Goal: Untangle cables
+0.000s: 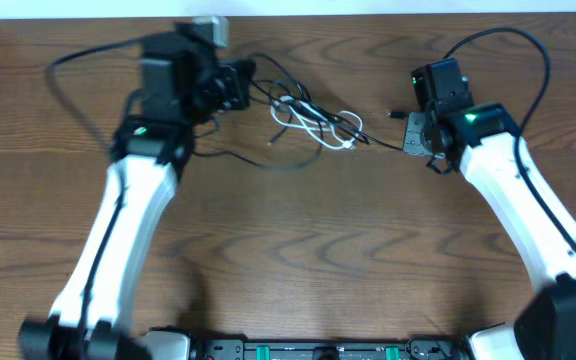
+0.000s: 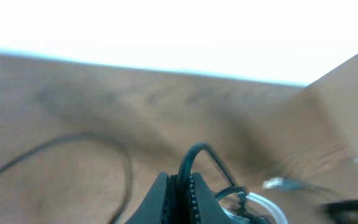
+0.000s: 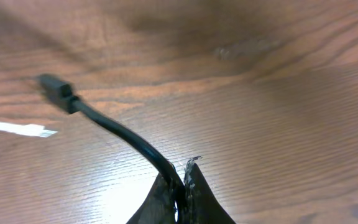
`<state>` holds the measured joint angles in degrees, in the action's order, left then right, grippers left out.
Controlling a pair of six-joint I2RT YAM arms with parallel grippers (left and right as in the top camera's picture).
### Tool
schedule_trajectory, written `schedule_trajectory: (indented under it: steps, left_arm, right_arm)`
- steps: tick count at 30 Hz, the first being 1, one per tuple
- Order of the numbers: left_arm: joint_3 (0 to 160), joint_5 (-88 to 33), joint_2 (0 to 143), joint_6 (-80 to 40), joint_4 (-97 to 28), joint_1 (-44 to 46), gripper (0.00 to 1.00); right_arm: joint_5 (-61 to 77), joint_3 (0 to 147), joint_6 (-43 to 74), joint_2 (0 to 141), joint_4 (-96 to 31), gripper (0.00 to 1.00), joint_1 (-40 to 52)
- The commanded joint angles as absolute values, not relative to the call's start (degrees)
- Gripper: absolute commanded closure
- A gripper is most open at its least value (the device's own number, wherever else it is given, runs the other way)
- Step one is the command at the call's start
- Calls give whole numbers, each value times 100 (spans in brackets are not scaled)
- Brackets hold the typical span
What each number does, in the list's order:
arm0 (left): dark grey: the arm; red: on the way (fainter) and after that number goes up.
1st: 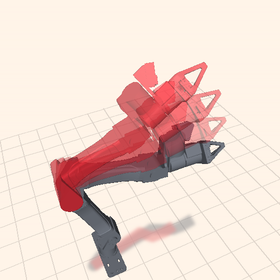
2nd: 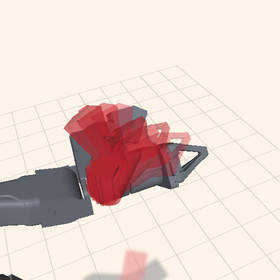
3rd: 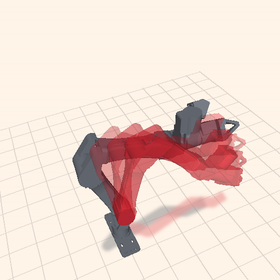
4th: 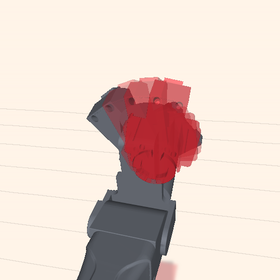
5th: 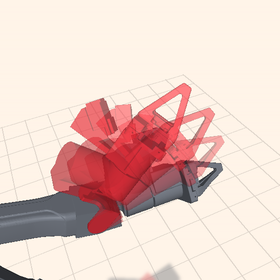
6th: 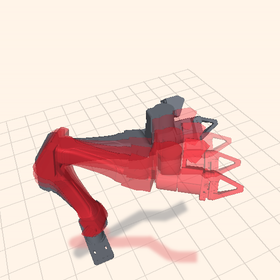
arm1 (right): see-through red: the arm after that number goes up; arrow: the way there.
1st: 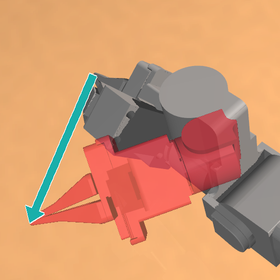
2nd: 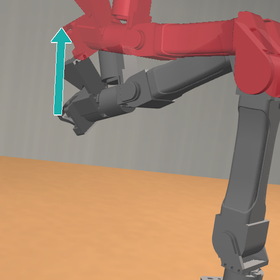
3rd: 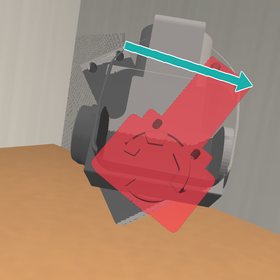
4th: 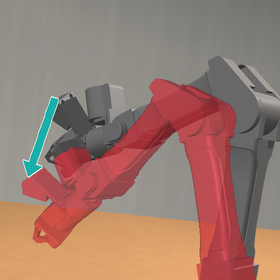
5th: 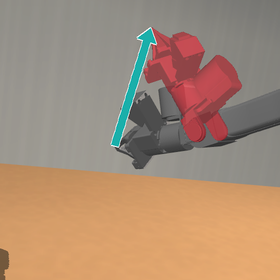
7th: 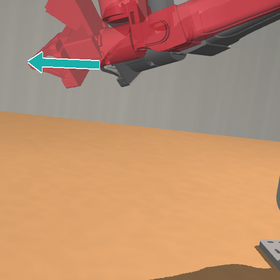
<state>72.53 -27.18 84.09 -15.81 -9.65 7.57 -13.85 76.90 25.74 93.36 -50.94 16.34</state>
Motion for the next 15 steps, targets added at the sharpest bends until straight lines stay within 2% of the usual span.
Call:
schedule_trajectory:
  steps: [1, 15]
  left_arm:
    - [7516, -3089, 7738, -1883, -792, 373, 93]
    - [7516, -3109, 7299, -2180, -707, -622, 93]
  right_arm:
    - [-1186, 7620, 2571, 9741, -5065, 99, 1452]
    - [-812, 7605, 2143, 10516, -4864, 99, 1028]
